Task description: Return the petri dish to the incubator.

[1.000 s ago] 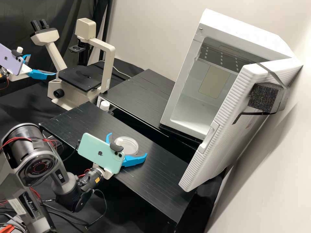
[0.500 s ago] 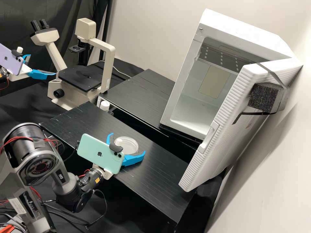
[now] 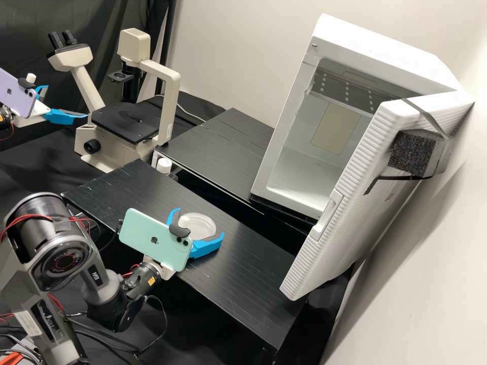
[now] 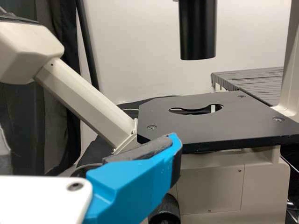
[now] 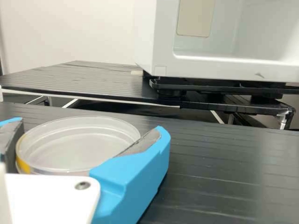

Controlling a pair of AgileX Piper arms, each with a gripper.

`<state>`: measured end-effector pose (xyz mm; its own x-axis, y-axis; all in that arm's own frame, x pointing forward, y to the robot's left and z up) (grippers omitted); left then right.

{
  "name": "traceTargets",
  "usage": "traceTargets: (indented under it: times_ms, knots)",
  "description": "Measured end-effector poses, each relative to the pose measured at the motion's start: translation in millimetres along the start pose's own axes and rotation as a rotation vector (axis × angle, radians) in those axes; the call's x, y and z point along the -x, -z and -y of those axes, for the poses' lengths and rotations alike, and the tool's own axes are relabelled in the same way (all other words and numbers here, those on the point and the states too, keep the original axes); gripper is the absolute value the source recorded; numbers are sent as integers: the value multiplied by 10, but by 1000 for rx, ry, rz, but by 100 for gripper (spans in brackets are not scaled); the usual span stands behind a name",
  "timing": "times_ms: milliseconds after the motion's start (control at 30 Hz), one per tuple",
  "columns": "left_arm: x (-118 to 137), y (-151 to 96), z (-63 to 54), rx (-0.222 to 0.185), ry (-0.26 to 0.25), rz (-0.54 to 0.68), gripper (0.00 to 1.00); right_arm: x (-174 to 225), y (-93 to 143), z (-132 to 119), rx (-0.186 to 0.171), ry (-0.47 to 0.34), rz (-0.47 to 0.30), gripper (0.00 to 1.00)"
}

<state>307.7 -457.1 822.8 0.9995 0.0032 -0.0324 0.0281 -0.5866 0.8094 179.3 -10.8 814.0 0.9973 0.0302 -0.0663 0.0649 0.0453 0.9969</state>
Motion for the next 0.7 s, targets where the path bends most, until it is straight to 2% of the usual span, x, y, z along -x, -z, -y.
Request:
traceTargets:
  times_ms: [500,600,700]
  knots:
    - [0,0,0,0,0,0,100,-22,24,39,-16,9,-4,0]
    - [0,0,0,0,0,0,100,-6,9,-4,-13,-15,6,0]
    - [0,0,0,0,0,0,100,31,-23,-92,-28,-66,27,0]
